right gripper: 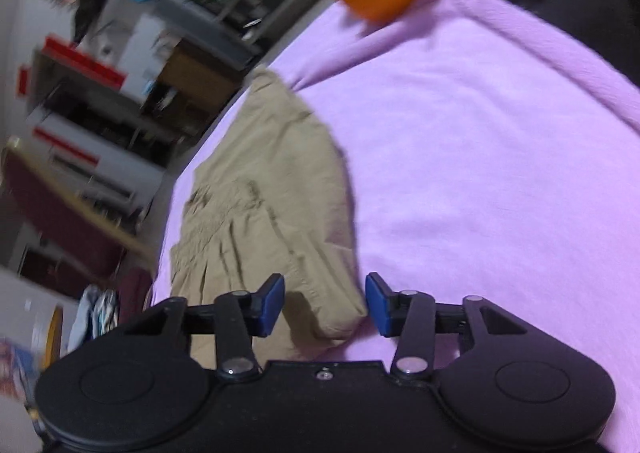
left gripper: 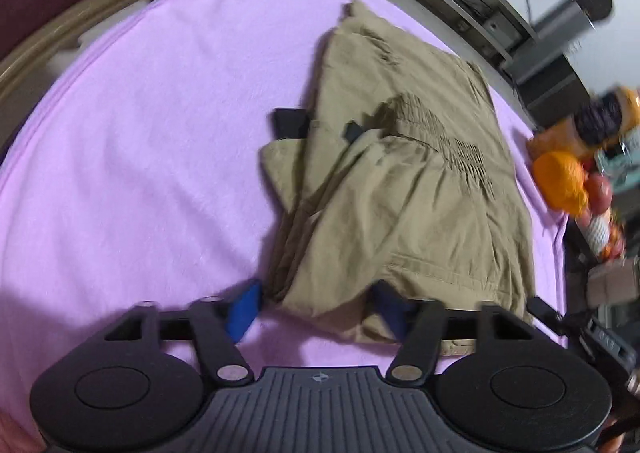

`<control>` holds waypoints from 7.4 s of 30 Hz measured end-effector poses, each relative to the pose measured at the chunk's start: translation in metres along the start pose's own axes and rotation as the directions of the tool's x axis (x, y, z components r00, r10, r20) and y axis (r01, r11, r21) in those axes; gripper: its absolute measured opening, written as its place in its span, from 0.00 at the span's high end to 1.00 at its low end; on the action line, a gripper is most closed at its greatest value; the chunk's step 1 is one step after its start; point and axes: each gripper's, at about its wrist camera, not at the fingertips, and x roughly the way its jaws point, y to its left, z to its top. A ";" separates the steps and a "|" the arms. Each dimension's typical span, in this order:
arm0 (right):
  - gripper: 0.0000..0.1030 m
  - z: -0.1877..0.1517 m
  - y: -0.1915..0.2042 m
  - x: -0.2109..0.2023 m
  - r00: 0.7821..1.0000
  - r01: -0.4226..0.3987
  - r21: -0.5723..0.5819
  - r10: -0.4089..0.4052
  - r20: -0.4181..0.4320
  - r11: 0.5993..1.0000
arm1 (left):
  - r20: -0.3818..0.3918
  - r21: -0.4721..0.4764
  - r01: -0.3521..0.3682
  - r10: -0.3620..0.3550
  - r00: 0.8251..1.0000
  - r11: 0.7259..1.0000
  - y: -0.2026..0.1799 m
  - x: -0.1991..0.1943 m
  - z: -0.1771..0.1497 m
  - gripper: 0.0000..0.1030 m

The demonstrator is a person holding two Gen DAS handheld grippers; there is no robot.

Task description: Fold clothes

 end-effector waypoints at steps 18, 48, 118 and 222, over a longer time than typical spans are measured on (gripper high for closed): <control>0.97 -0.061 0.062 -0.084 0.979 0.200 -0.086 -0.203 -0.031 0.976 | 0.030 0.140 -0.044 0.040 0.999 0.989 -0.018 -0.058 -0.026 0.89; 0.98 -0.087 -0.042 -0.070 0.991 -0.084 0.441 0.031 0.127 0.893 | 0.266 0.256 -0.337 0.269 0.926 0.906 -0.047 -0.020 -0.010 0.79; 0.69 0.158 0.034 0.118 0.971 -0.202 -0.239 0.162 -0.177 0.950 | -0.022 0.615 0.129 -0.147 0.989 0.778 -0.168 0.102 0.064 0.74; 0.84 -0.138 0.082 -0.049 0.940 0.339 -0.498 -0.314 0.136 0.798 | 0.313 0.353 -0.188 0.073 0.947 0.917 -0.043 -0.076 -0.054 0.88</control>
